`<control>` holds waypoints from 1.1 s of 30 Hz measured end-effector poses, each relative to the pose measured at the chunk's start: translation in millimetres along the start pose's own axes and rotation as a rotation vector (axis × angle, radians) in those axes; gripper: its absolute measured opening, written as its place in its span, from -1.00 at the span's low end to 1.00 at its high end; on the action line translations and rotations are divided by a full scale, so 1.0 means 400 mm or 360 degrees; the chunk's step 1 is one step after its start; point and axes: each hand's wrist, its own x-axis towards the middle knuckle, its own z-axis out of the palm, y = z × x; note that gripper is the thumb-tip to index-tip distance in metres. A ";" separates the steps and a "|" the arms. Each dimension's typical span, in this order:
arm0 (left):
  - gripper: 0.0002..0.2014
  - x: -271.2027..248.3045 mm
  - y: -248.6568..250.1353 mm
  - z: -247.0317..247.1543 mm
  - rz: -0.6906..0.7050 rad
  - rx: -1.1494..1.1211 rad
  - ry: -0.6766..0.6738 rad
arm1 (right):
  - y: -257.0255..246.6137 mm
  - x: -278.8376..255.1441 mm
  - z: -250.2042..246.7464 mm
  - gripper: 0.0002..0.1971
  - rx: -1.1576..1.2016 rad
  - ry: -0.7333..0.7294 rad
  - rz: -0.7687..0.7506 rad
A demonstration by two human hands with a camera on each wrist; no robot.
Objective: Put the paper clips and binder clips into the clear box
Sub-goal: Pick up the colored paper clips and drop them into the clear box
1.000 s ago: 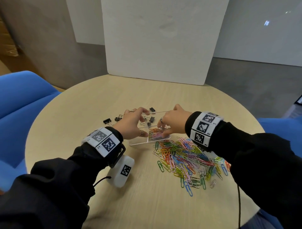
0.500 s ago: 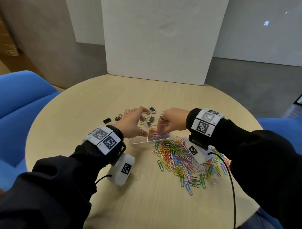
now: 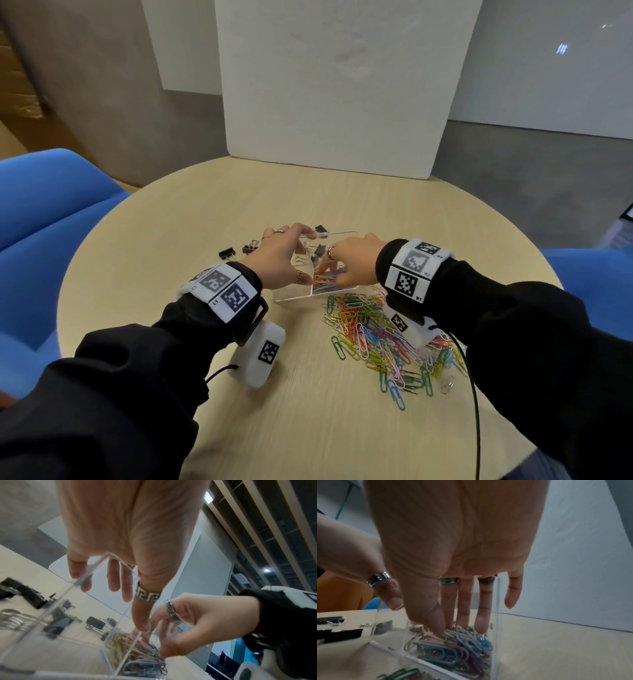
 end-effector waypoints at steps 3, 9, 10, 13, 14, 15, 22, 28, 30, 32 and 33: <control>-0.27 0.000 -0.002 0.000 0.0003 0.0004 0.0008 | 0.018 -0.003 -0.006 -0.68 0.0034 0.0040 -0.0015; -0.28 0.003 -0.001 0.003 -0.0007 0.0012 0.0005 | 0.017 0.010 0.007 -0.59 0.0046 0.0035 -0.0035; -0.28 0.002 -0.001 0.003 -0.0006 0.0015 0.0001 | 0.013 0.013 0.011 -0.63 0.0002 0.0031 -0.0032; -0.28 0.003 -0.002 0.003 -0.0007 0.0022 0.0002 | 0.014 0.019 0.011 -0.67 -0.0064 0.0041 -0.0033; -0.28 0.005 -0.002 0.003 -0.0011 0.0023 0.0007 | 0.020 0.017 0.009 -0.65 -0.0042 0.0036 -0.0043; -0.28 0.006 -0.001 0.003 -0.0017 0.0024 0.0012 | 0.028 0.013 0.007 -0.60 0.0024 0.0037 -0.0066; -0.28 0.017 0.005 0.005 -0.0038 0.0026 0.0022 | 0.124 -0.070 -0.031 -0.72 0.1024 0.0591 -0.0007; -0.29 0.019 0.007 0.006 -0.0033 0.0049 0.0033 | 0.256 -0.146 0.062 -0.64 0.0794 0.0203 0.0549; -0.28 0.019 0.007 0.006 -0.0035 0.0057 0.0037 | 0.283 -0.178 0.104 -0.54 0.0636 0.0034 0.0711; -0.28 0.019 0.007 0.007 -0.0037 0.0065 0.0039 | 0.301 -0.203 0.139 -0.45 0.0525 -0.0121 0.0885; -0.28 0.020 0.007 0.007 -0.0036 0.0069 0.0042 | 0.305 -0.211 0.151 -0.43 0.0486 -0.0182 0.0962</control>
